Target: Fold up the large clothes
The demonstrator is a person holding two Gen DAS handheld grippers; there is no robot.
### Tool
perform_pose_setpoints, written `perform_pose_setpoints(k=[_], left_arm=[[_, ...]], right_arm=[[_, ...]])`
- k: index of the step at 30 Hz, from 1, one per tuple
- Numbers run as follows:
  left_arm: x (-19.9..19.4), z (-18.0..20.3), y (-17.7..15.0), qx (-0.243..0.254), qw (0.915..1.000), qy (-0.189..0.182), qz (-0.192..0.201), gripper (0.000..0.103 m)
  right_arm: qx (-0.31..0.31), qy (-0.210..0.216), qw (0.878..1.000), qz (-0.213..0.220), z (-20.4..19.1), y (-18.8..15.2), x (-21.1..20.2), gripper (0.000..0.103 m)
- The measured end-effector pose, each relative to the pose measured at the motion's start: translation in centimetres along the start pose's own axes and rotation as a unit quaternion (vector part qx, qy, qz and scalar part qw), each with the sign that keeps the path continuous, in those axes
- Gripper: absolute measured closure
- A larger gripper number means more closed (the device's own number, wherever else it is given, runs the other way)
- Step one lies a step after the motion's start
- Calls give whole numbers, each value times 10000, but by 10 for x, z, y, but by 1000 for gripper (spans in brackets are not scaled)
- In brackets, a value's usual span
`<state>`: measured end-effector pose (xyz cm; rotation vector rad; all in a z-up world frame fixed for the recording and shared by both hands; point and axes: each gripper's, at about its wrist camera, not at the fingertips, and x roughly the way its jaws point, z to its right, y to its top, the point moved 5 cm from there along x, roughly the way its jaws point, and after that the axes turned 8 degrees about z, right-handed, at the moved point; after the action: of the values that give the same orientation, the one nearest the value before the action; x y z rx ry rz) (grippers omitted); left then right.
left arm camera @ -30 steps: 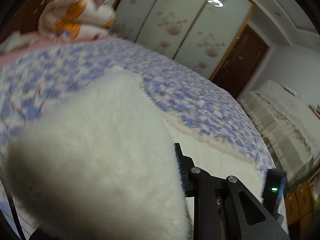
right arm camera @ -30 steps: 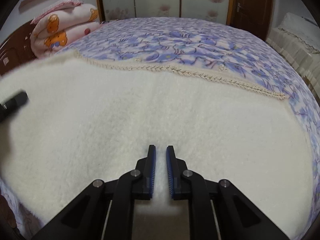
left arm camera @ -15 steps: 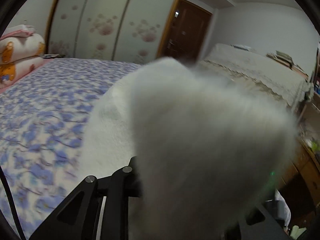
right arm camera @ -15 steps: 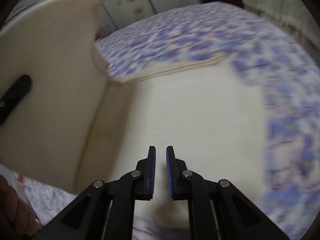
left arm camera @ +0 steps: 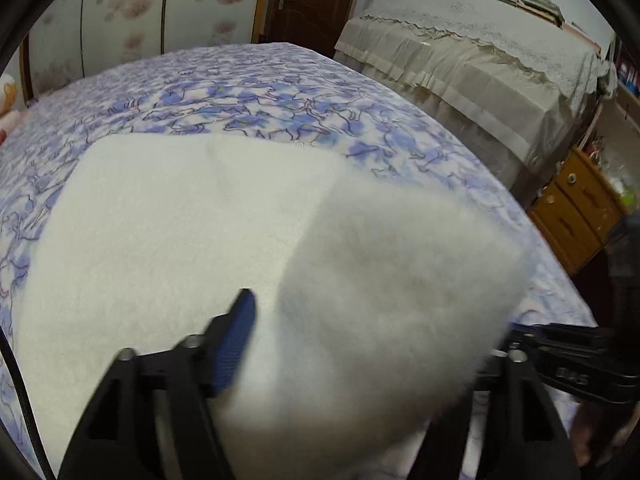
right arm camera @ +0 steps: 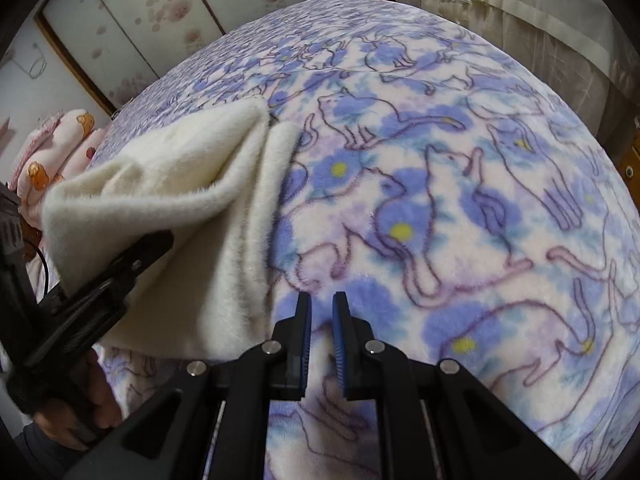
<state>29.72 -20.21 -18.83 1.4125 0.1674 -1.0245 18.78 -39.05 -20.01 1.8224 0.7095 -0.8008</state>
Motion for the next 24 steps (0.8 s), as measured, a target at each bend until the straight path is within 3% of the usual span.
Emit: perform_pose_setpoints(k=[5, 8, 12, 14, 18, 21, 24], left_arm=[[-47, -8, 5, -381, 9978, -413, -349, 25], [-84, -19, 8, -659, 9961, -511, -287, 24], [-115, -50, 19, -957, 9951, -230, -61, 14], [-119, -70, 21, -1034, 9946, 108, -55, 14], [-108, -103, 8, -1153, 9902, 596, -507, 14], [-96, -118, -3, -1226, 9875, 678, -721, 14], [-85, -127, -8, -1235, 9864, 665, -862, 14]], right_arm=[[107, 260, 9995, 145, -8, 15, -10, 84], [142, 461, 9984, 304, -18, 25, -26, 76], [239, 936, 9947, 364, -38, 40, -44, 74], [216, 1132, 9928, 328, -52, 45, -47, 67], [288, 1401, 9897, 15, -76, 52, -35, 63], [365, 1558, 9866, -333, -90, 53, -17, 63], [455, 1450, 9865, -615, -99, 53, 1, 63]])
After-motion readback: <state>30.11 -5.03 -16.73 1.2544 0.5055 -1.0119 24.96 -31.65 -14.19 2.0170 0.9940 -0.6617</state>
